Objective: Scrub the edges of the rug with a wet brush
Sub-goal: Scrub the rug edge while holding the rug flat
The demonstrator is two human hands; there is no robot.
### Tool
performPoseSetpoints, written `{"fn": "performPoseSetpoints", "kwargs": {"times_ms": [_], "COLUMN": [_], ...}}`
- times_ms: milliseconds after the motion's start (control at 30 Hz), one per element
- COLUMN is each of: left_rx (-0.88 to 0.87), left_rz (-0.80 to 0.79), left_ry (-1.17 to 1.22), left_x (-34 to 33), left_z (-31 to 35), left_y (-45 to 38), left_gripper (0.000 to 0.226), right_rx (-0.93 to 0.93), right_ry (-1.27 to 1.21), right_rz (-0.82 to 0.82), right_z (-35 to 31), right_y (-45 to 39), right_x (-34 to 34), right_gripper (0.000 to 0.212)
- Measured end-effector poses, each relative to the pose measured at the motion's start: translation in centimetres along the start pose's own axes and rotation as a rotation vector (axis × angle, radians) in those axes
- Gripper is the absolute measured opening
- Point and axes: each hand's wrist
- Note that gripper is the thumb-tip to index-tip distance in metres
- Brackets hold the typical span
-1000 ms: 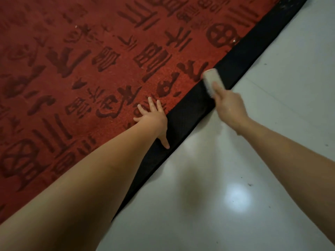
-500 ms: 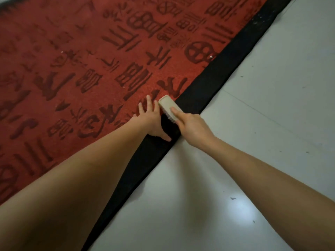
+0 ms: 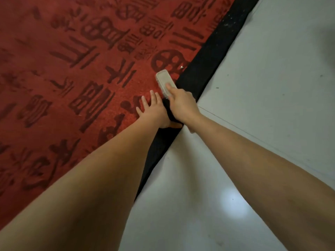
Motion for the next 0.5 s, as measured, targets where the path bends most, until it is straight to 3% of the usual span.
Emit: {"fn": "performPoseSetpoints", "kwargs": {"times_ms": [100,167,233,367,433,500], "left_rx": [0.001,-0.015,-0.034,-0.035,-0.045,-0.058], "left_rz": [-0.041,-0.056,-0.051,-0.071,-0.073,-0.058], "left_ry": [-0.053,-0.042,-0.039,-0.080,-0.072,-0.045], "left_x": [0.3,0.7,1.0,1.5,1.5,1.5], "left_z": [0.2,0.2,-0.2,0.0,0.3,0.0], "left_y": [-0.1,-0.3,0.0,0.3,0.3,0.3], "left_gripper": [0.142,0.143,0.142,0.144,0.144,0.142], "right_rx": [-0.057,-0.042,-0.136,-0.624,-0.552,-0.235], "right_ry": [-0.164,-0.132,-0.015,0.079,-0.051,-0.111], "right_rz": [-0.110,-0.119,0.024,0.460,0.509,0.308], "right_z": [-2.1,-2.0,0.4,7.4,6.0,2.5], "right_y": [-3.1,-4.7,-5.4,-3.9,-3.1,-3.8], "right_x": [-2.0,-1.6,0.3,6.9,7.2,5.0], "right_gripper": [0.044,0.042,0.041,0.041,0.040,0.040]}}
Point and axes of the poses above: each hand's wrist, its own y-axis away from the middle knuckle, its own x-axis out of the back of the hand, z = x × y, and after that the axes turned 15 degrees about z, right-handed
